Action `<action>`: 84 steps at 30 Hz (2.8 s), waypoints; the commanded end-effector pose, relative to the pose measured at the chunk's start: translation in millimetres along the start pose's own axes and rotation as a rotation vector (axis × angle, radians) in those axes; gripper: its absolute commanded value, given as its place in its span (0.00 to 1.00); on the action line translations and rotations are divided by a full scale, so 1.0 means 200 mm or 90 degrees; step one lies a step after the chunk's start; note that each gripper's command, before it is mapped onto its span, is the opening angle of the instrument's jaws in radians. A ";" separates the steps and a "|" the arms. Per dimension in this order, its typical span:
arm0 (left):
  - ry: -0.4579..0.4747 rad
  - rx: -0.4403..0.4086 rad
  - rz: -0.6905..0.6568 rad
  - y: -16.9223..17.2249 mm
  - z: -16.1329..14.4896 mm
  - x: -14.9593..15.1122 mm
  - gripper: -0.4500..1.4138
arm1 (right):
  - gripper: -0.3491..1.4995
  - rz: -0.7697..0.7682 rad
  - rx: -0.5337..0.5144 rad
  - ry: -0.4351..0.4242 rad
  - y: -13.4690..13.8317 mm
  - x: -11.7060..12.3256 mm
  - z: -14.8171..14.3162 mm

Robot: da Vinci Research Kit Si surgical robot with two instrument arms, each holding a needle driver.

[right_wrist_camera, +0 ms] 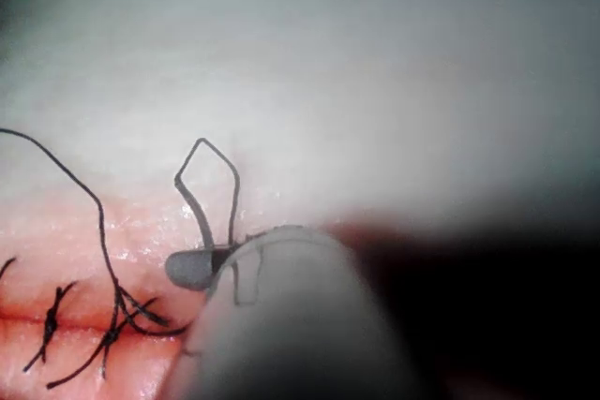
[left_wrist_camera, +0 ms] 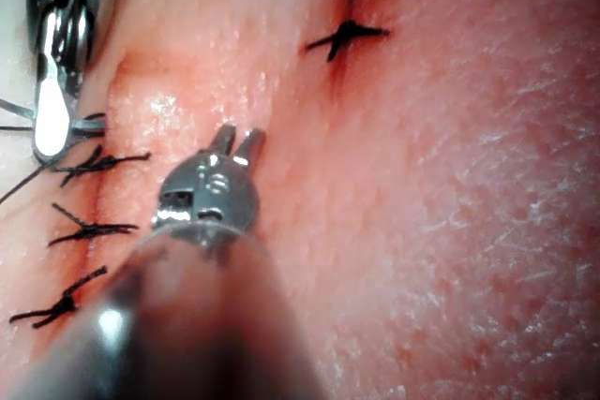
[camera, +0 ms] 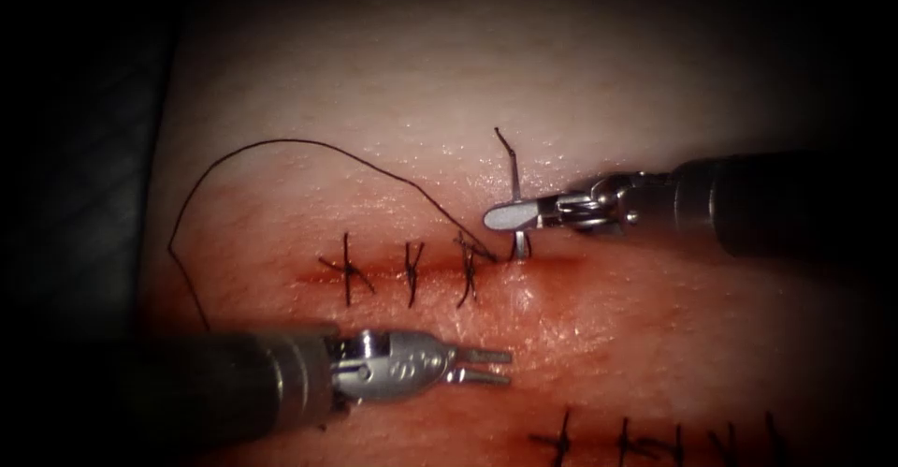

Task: Wound Closure
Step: Pierce the needle through the bottom of the incision using the right needle driver.

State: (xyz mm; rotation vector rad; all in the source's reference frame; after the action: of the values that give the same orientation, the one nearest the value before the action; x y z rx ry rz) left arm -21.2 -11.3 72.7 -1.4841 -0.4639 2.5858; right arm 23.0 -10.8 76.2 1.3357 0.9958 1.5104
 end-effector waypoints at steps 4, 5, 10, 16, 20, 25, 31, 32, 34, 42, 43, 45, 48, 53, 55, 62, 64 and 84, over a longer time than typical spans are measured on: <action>0.001 -0.001 -0.003 -0.001 0.004 -0.001 0.18 | 0.00 0.127 0.021 0.033 -0.004 -0.004 0.005; 0.001 0.000 -0.003 -0.001 0.004 -0.001 0.18 | 0.00 0.135 0.021 0.035 -0.005 -0.006 0.005; 0.002 -0.001 -0.007 -0.002 0.005 -0.002 0.18 | 0.00 0.199 0.033 0.031 -0.009 -0.013 0.007; -0.001 0.003 -0.007 -0.003 0.006 -0.003 0.18 | 0.00 0.278 0.026 0.008 -0.011 -0.021 0.011; -0.001 0.003 -0.007 -0.003 0.006 -0.003 0.18 | 0.00 0.310 0.019 0.000 -0.010 -0.024 0.011; -0.003 0.007 -0.007 -0.004 0.006 -0.004 0.18 | 0.00 0.324 0.023 -0.018 -0.013 -0.029 0.011; -0.005 0.008 -0.007 -0.005 0.006 -0.005 0.18 | 0.00 0.327 0.017 -0.025 -0.014 -0.031 0.010; -0.004 0.008 -0.007 -0.005 0.006 -0.005 0.18 | 0.00 0.331 0.017 -0.027 -0.014 -0.031 0.010; -0.004 0.008 -0.009 -0.007 0.006 -0.005 0.16 | 0.00 0.335 0.015 -0.028 -0.014 -0.032 0.010; -0.014 0.023 -0.024 -0.018 0.009 -0.016 0.12 | 0.00 0.341 0.018 -0.034 -0.016 -0.036 0.010; -0.014 0.023 -0.031 -0.020 0.009 -0.018 0.12 | 0.00 0.345 0.016 -0.034 -0.016 -0.036 0.010; -0.017 0.028 -0.038 -0.025 0.009 -0.023 0.12 | 0.00 0.348 0.016 -0.035 -0.017 -0.037 0.010; -0.023 0.037 -0.046 -0.030 0.011 -0.031 0.12 | 0.00 0.351 0.020 -0.040 -0.018 -0.040 0.010; -0.026 0.043 -0.055 -0.035 0.013 -0.039 0.11 | 0.00 0.358 0.023 -0.046 -0.017 -0.044 0.011; -0.026 0.043 -0.055 -0.036 0.013 -0.039 0.11 | 0.00 0.365 0.022 -0.049 -0.016 -0.047 0.012; -0.028 0.044 -0.058 -0.035 0.011 -0.037 0.10 | 0.00 0.383 0.022 -0.060 -0.009 -0.056 0.015; -0.028 0.044 -0.058 -0.035 0.011 -0.037 0.10 | 0.00 0.384 0.026 -0.062 -0.010 -0.061 0.016; -0.033 0.044 -0.052 -0.019 0.005 -0.020 0.12 | 0.77 -0.090 -0.042 0.195 -0.001 -0.017 -0.001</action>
State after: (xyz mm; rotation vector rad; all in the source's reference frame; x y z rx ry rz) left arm -19.5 -9.1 76.2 -1.3477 -0.4271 2.5580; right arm 21.7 -13.1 74.7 0.9208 1.2166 1.6108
